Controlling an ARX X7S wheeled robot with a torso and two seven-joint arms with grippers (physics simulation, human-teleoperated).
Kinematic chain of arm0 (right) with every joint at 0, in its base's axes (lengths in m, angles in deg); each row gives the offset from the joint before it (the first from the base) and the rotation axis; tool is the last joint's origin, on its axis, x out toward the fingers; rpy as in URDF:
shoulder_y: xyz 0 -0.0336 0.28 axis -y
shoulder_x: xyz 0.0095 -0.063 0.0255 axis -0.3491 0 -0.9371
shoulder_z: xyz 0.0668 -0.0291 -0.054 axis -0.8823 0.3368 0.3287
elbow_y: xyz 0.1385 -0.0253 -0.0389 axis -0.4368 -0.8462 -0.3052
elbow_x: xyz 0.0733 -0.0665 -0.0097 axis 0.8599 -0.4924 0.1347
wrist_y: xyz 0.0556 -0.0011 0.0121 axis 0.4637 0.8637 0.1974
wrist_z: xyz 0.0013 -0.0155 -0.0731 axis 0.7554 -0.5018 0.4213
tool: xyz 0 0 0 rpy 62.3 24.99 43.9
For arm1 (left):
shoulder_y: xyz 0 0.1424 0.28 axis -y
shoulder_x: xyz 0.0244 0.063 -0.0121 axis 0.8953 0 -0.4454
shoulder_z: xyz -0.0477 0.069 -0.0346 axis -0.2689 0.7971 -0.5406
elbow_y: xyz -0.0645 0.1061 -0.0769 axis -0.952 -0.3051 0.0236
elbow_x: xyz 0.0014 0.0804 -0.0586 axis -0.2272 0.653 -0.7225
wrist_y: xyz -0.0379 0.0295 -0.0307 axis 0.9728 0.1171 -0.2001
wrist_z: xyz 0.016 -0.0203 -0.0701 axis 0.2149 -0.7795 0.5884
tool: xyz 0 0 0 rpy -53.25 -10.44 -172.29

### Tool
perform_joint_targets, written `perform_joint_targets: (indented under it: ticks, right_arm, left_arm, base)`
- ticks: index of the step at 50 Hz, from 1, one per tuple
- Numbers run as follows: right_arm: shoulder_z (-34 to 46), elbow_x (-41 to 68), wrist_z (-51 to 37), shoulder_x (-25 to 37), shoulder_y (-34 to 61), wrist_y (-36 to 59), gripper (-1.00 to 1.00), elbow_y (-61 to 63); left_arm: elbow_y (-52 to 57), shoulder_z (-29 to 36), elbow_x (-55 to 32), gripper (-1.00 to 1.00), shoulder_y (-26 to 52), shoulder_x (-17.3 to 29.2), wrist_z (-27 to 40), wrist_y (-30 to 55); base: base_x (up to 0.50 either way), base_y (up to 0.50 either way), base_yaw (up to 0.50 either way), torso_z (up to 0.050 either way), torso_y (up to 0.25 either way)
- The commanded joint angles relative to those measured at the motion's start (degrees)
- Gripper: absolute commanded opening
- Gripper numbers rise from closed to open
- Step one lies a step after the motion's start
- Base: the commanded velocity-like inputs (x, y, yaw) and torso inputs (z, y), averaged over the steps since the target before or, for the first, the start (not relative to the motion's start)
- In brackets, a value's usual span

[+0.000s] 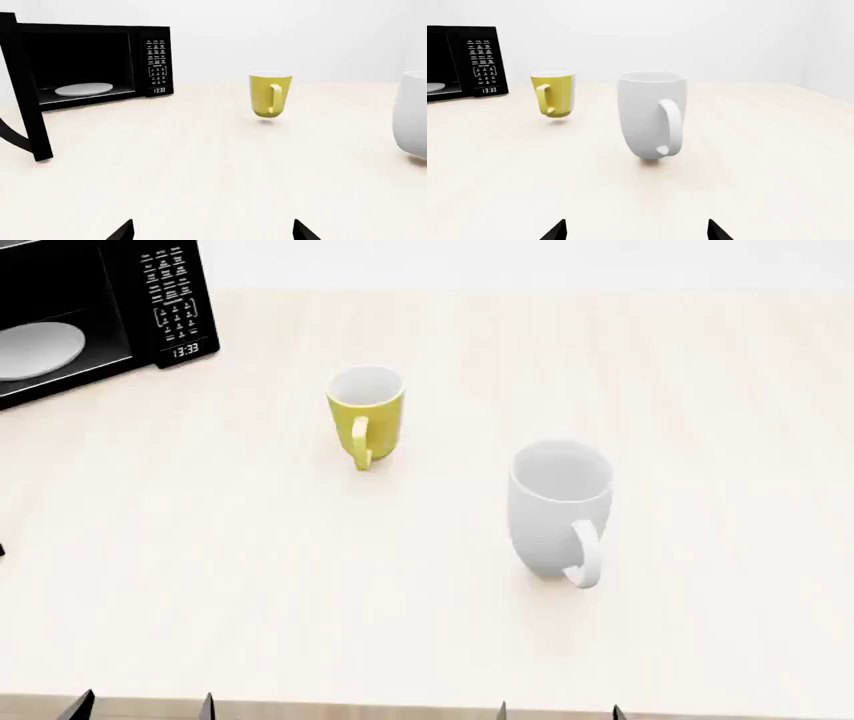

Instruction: Put the yellow and white mug to the front of the white mug.

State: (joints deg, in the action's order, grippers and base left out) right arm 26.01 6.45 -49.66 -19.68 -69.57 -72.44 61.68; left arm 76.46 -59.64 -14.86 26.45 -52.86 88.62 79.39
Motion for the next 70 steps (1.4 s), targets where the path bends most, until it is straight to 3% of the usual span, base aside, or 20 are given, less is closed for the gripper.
perform_joint_targets:
  ticks: [1,17,34,47,70]
  right_arm:
    - [0.78,0.09,-2.7,0.71,0.86,0.52,1.0,-1.84]
    - [4.79,0.68,-7.08,2.9,0.7,5.5,1.0,1.9]
    - [-6.5,8.05,-10.76,7.95,3.41,12.69,1.0,8.26]
    - [-7.43,8.65,-10.69,10.69,10.37,12.96,1.0,2.59]
    - [-10.05,15.51,-7.48,10.78,11.04,11.09,1.0,-0.12]
  left_arm:
    - [-0.67,0.32,-1.65,1.0,1.01,1.1,0.72,0.55]
    - [1.26,2.01,-3.11,1.0,0.34,4.17,2.65,2.86]
    - [3.4,0.89,-3.92,1.0,2.17,7.15,4.64,6.68]
    - [3.91,0.42,-5.19,1.0,1.9,8.1,5.18,6.29]
    - [3.51,0.85,-7.01,1.0,1.42,9.14,5.19,4.91]
  base:
    - [0.0,0.0,0.0,0.0,0.0]
    - [0.0,0.0,0.0,0.0,0.0]
    - [0.0,0.0,0.0,0.0,0.0]
    - [0.0,0.0,0.0,0.0,0.0]
    - [0.44,-0.18,0.0,0.0,0.0]
